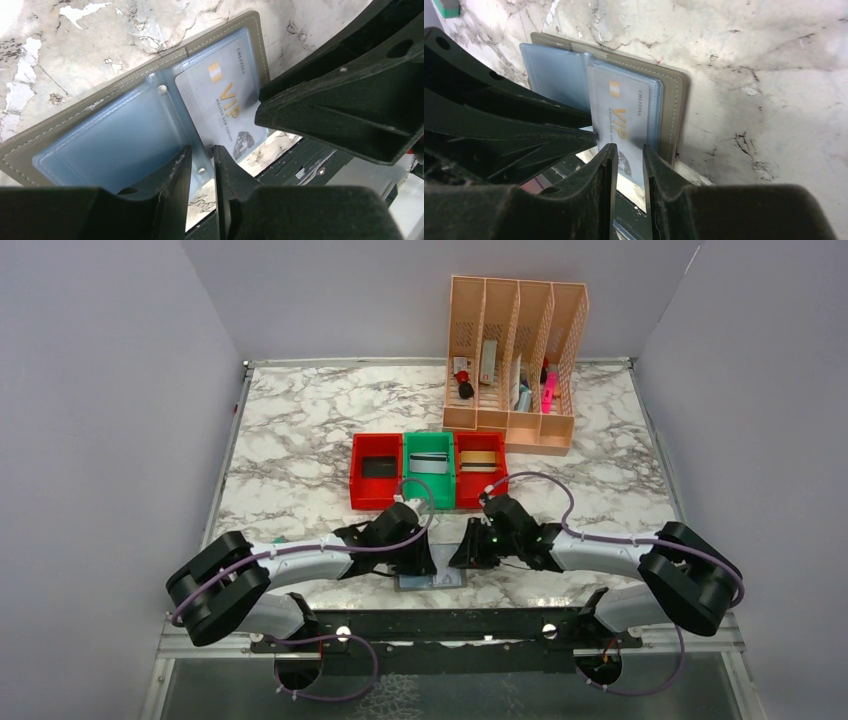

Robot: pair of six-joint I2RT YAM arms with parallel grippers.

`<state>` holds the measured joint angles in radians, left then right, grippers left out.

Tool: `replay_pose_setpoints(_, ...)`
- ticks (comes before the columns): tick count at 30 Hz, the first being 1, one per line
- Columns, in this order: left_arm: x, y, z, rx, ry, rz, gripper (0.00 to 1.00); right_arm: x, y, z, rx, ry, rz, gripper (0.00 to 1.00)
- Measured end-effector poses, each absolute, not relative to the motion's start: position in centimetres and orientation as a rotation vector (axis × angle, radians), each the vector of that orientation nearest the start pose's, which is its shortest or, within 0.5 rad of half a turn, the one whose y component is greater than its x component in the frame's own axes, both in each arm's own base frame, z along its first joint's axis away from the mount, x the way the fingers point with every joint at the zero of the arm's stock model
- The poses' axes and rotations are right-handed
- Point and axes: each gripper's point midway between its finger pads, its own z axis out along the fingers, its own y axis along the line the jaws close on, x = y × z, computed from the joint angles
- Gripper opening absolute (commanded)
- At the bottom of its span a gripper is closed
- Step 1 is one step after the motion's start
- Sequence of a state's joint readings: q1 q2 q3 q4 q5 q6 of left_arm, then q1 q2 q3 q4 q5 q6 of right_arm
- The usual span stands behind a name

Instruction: Take the credit cards out of the card holder

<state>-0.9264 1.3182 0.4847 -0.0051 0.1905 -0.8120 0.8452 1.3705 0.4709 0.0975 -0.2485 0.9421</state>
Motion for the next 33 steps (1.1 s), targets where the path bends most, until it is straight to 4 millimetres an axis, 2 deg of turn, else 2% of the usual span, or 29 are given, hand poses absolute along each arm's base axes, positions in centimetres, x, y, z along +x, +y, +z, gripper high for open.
replay_pose_setpoints(9, 13.2, -28.1, 2.7, 0.252, 2.634, -0.924, 0.23, 16.0, 28.7, 4.0, -0.011, 2.639, 1.011, 0.29)
replay_pose_setpoints(15, 13.1, -28.1, 2.7, 0.255, 2.632, -0.922, 0.23, 15.7, 29.0, 3.0, -0.018, 2.676, 1.017, 0.29)
replay_pose_setpoints(21, 13.1, -28.1, 2.7, 0.252, 2.627, -0.923, 0.31, 15.6, 29.5, 3.0, -0.034, 2.679, 1.053, 0.29)
replay_pose_setpoints(33, 13.3, -28.0, 2.9, 0.224, 2.607, -0.935, 0.31, 16.0, 28.5, 3.6, -0.045, 2.678, 0.957, 0.29)
